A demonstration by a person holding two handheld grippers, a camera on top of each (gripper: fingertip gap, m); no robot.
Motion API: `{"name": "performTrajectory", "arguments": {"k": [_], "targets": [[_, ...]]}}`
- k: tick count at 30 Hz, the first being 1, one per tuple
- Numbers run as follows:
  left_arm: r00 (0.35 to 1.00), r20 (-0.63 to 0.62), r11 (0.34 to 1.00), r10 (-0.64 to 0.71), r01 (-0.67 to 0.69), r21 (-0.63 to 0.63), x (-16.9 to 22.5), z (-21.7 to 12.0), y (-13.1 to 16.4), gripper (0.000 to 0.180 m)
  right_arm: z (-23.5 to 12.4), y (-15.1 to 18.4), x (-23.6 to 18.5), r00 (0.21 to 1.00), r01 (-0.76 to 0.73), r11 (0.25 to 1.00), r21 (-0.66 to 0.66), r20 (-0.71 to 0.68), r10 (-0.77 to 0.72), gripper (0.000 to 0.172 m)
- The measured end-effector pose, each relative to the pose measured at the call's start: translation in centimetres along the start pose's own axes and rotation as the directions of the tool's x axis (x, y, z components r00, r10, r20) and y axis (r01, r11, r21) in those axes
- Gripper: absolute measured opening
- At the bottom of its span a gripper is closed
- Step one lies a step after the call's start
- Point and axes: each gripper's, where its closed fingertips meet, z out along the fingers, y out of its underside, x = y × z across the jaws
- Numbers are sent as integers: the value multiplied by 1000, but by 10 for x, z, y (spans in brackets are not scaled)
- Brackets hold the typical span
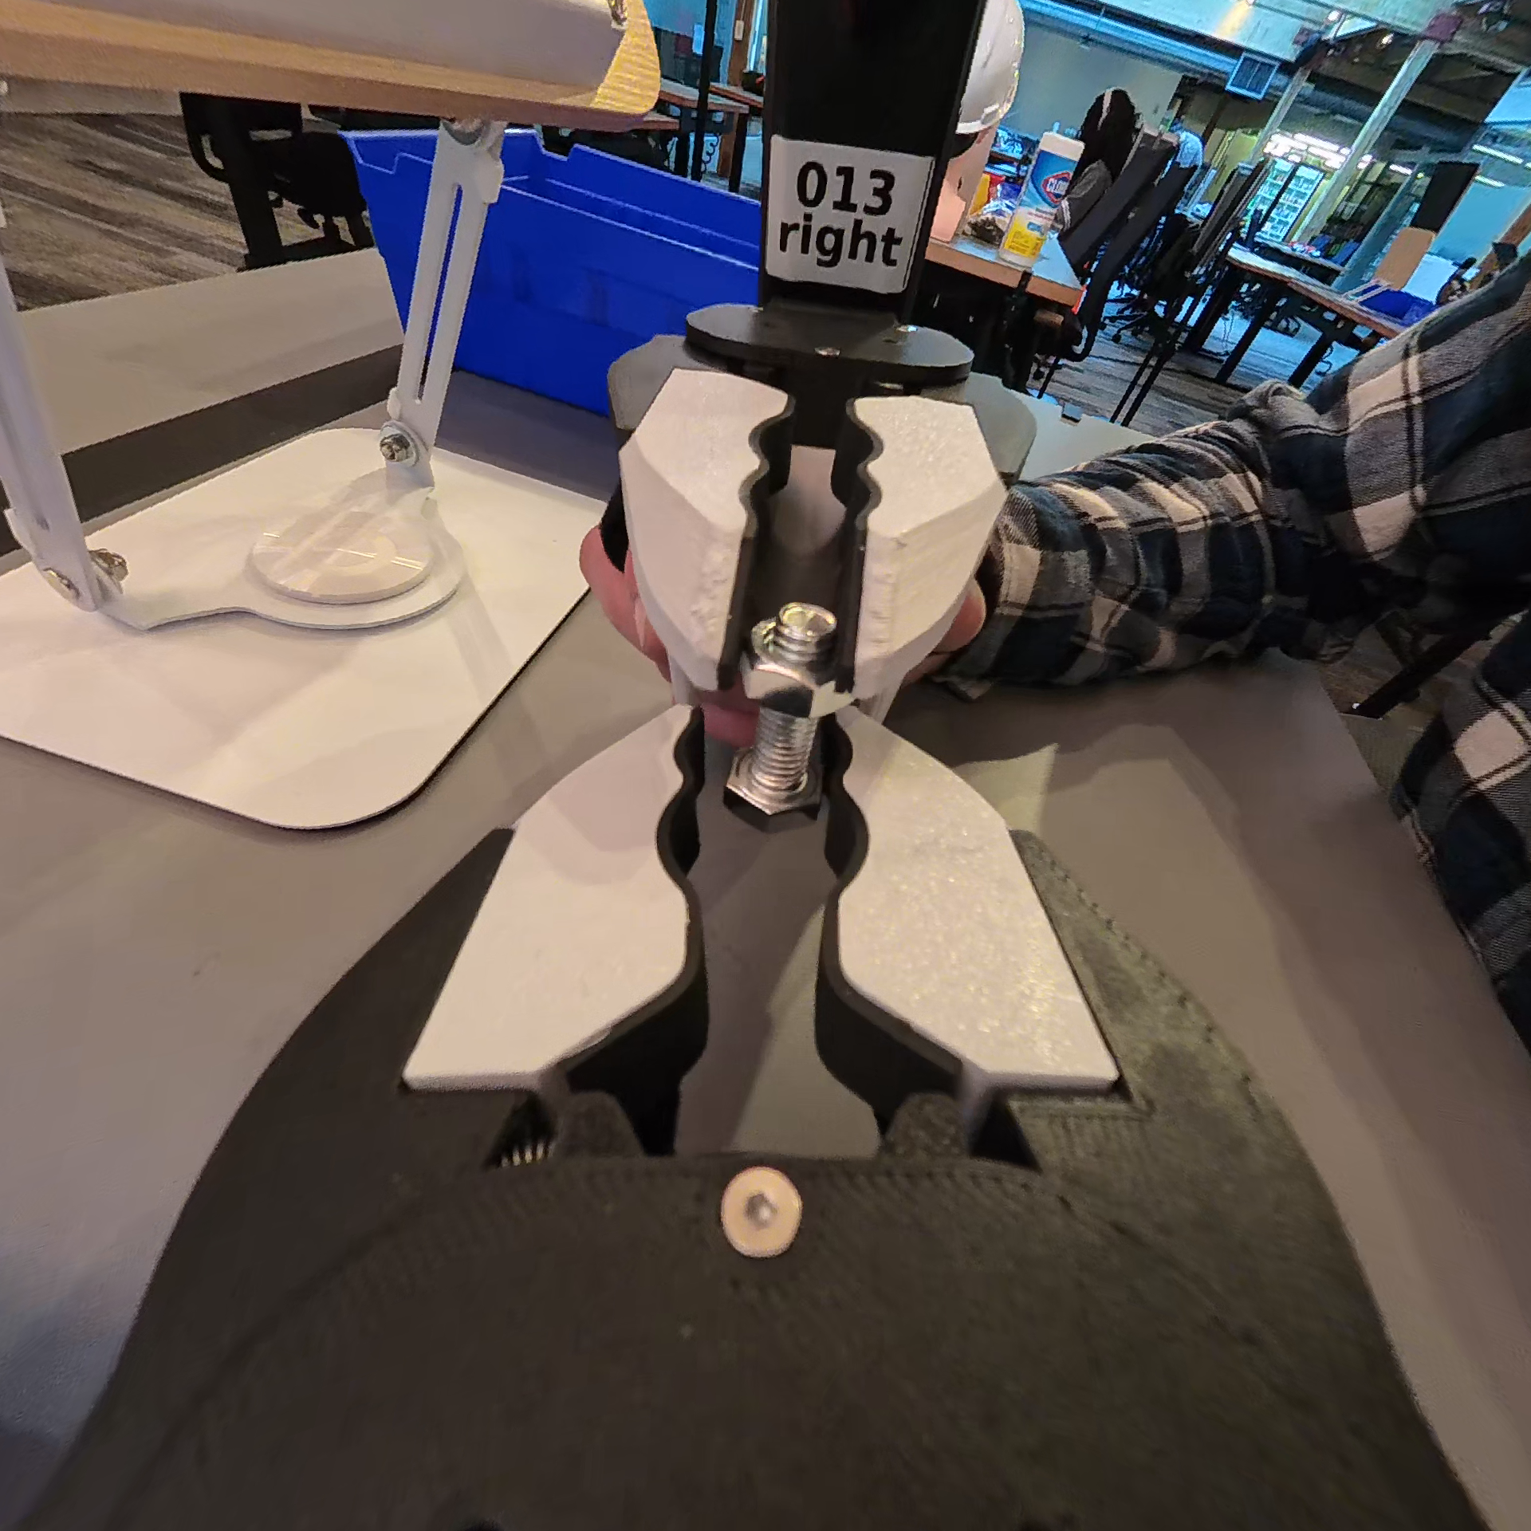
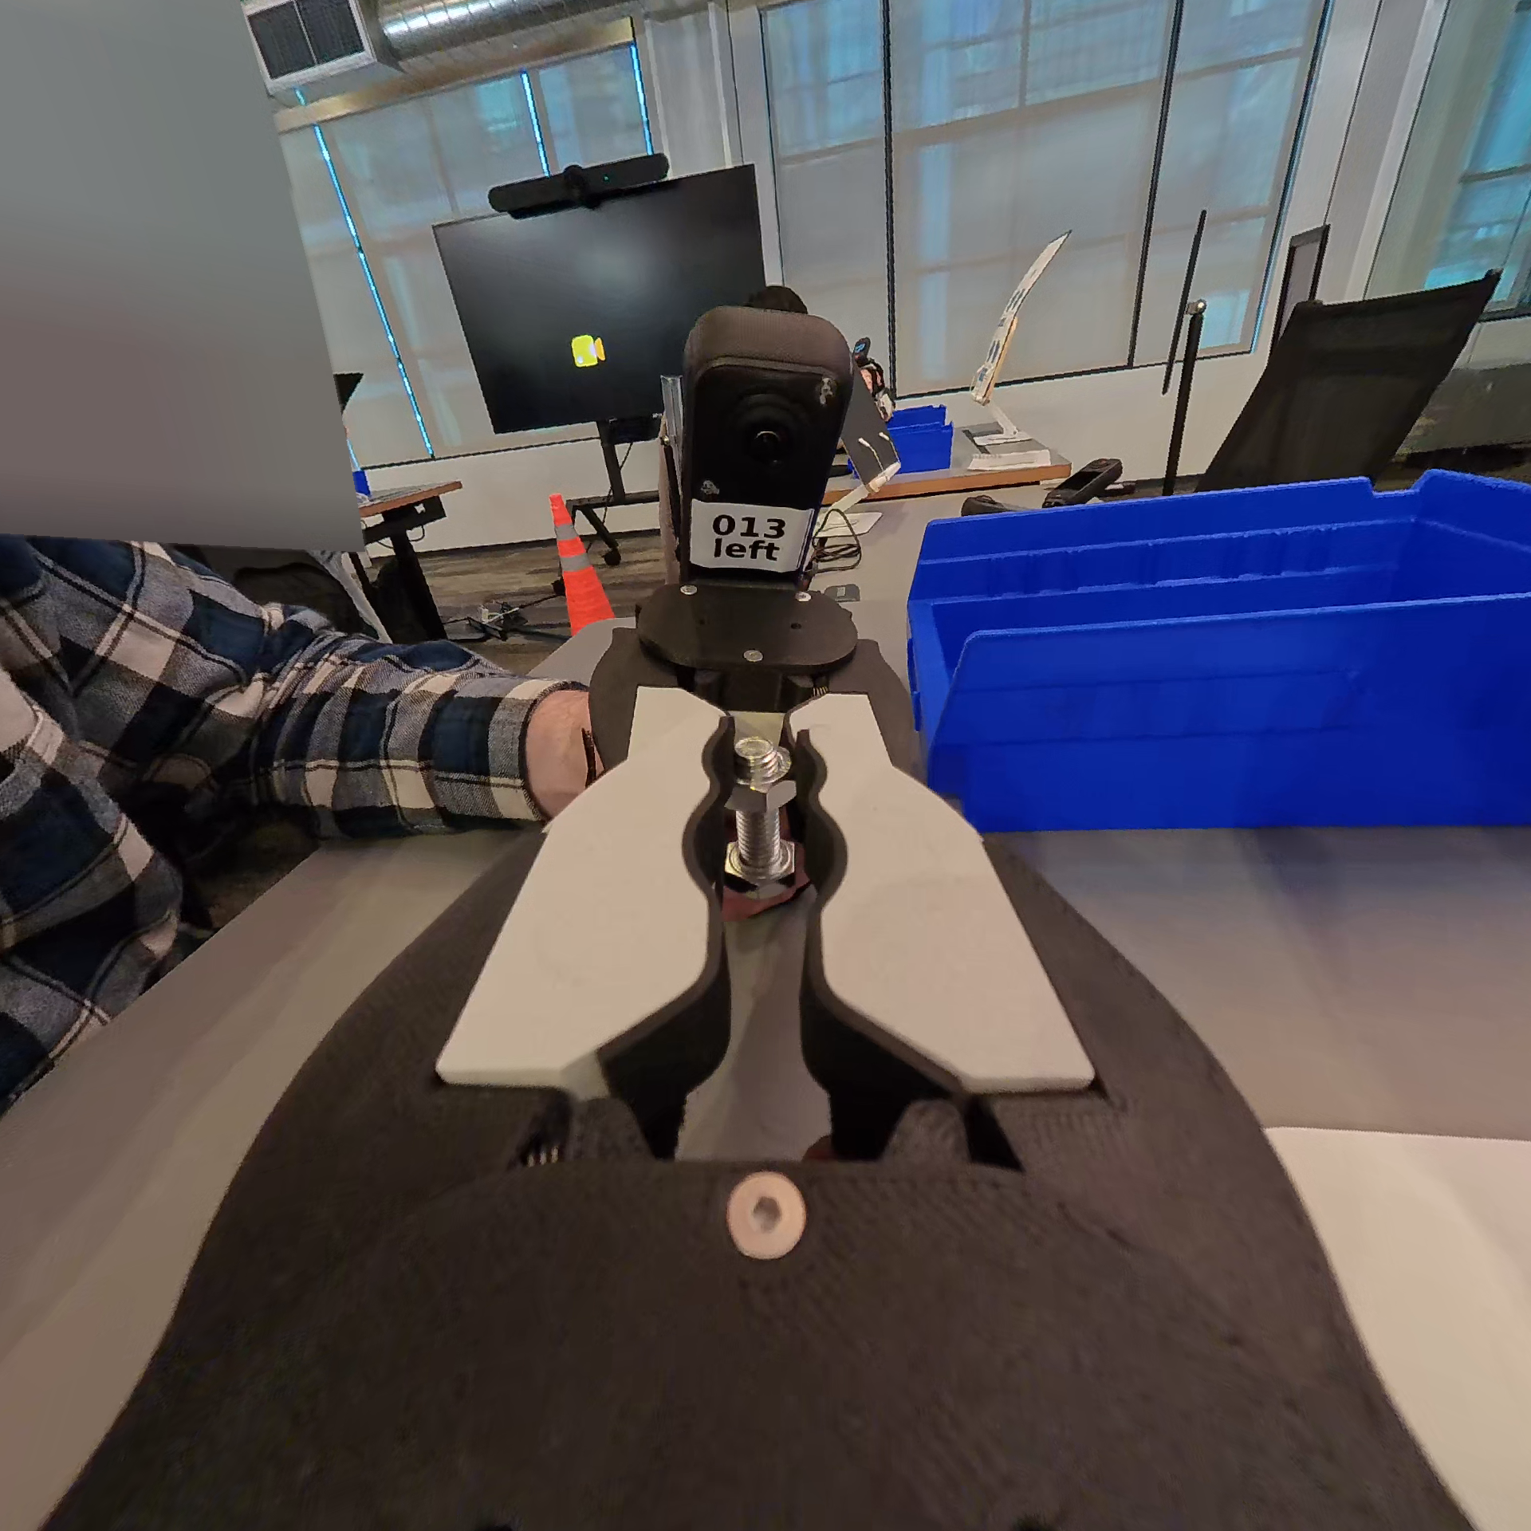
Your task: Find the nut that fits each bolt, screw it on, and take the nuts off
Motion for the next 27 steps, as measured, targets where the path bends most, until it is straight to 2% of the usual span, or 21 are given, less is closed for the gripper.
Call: {"name": "performTrajectory", "arguments": {"k": [4,10,19,24,27], "targets": [[999,32,1000,-10,11,-9,-5,1,1,30,-2,2,3,1000,-1,1000,-1,-18,1,14],[997,71,999,-12,15,-42,-9,3,5,21,-6,7,13,998,-6,1000,-17,-59,5,14],[992,128,999,-4,9,-41,-19,0,4,53,-13,6,22,994,-19,1000,-3,-106,18,14],[984,180,1000,2,1,-20,-27,-6,2,52,-18,6,23,991,4,1000,-10,-136,-5,14],[976,217,999,34,-32,-16,-32,-10,0,38,-22,4,25,987,14,1000,-9,-160,-15,14]]}}
